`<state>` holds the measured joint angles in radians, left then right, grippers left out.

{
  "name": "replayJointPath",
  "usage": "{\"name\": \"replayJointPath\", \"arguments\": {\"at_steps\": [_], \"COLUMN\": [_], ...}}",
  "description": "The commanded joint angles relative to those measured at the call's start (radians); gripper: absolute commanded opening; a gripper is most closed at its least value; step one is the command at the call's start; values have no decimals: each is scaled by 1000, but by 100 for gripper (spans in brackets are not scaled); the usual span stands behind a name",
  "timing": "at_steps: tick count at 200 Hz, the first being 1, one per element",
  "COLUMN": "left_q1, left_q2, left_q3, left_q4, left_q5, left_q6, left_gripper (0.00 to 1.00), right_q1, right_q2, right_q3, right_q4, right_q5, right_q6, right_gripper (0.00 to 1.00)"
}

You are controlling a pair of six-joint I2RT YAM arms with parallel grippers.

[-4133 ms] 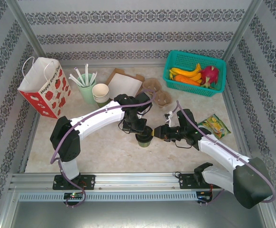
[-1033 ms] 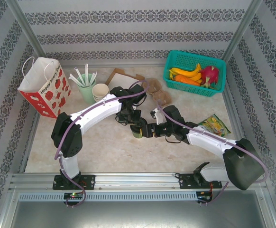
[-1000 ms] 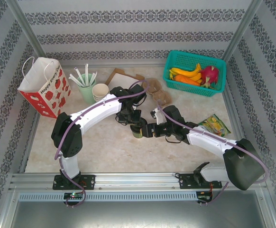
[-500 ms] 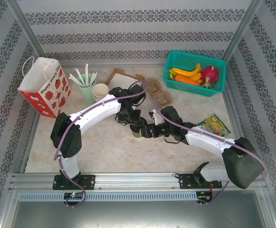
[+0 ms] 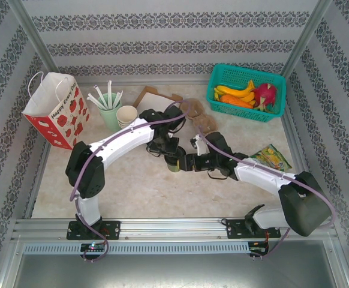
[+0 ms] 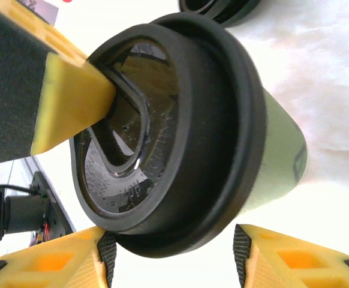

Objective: Pack the takeout coffee

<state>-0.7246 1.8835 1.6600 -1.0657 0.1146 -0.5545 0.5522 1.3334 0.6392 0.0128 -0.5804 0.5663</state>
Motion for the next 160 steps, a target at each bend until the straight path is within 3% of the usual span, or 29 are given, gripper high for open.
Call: {"name": "replayJointPath", "arguments": {"at_steps": [1,35,73,116,160], "left_q1": [-15,-16,-22,-22,-23], "left_q2": [95,98,95,118,137], "left_q3": [14,80,93,133,156], "left_q4": [-138,-175,-158,-180,-185], "left_q5": [-80,-77,-45,-55,-47], "left_q6": [81,97,144,197,206], "left_gripper": [0,0,0,0,0], "right_q1": [-66,-108,-161,-209,-209], "right_q2": [-25,-9,6,109,231], "right_q3": [66,103,132,205,281], "right_q4": [-74,-56,-114,-110,-142], "right_q5": [-34,-69,46,-146,-251], "right_q6": [41,96,231,231,218], "right_gripper": [56,56,50,49,48]}}
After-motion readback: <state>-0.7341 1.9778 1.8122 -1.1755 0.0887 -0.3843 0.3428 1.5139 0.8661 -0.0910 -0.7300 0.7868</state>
